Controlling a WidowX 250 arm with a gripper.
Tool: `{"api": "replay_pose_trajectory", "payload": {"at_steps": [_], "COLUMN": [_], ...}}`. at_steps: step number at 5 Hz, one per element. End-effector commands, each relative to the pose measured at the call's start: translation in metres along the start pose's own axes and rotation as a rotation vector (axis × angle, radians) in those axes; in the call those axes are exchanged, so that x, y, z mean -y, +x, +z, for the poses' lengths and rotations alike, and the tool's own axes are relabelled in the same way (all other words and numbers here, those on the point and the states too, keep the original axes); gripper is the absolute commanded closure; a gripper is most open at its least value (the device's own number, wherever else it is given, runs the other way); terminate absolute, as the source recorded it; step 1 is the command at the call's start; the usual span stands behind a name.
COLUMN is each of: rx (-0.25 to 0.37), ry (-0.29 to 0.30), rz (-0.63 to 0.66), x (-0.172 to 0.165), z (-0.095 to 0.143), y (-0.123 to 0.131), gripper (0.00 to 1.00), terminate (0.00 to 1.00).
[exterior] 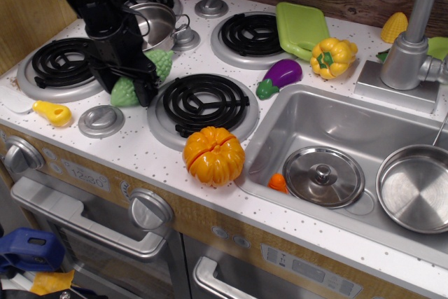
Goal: Put green squash in pot or pan
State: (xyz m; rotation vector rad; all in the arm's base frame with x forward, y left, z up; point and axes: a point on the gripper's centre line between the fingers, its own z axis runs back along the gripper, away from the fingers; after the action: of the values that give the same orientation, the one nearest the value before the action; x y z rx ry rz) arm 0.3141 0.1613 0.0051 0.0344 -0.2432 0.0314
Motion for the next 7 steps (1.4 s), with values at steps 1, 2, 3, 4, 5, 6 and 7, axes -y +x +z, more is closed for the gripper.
{"api": "replay_pose_trajectory", "payload": {"at_steps": [1,2,3,4,5,6,7], "rx": [0.014,-0.049,-0.119,-0.129,-0.115,-0.090,-0.063], "ry": [0.032,0.042,0.054,0.084,0.096,0.103,0.111], "rz": [0.009,-0.034,-0.097,-0.143,-0.141,-0.155,-0.173], "x": [-0.004,-0.018,-0.041,-0.061,-0.071,-0.075,-0.076], "z": [0.006,0.036,0.071,0.083,0.082,0.076,0.072], "y": [0.006,0.012,0.030,0.049,0.063,0.067,0.068], "gripper": [1.00,1.00,1.00,1.00,1.00,0.00,0.00], "terminate": [0.00,0.00,0.00,0.00,0.00,0.00,0.00]}}
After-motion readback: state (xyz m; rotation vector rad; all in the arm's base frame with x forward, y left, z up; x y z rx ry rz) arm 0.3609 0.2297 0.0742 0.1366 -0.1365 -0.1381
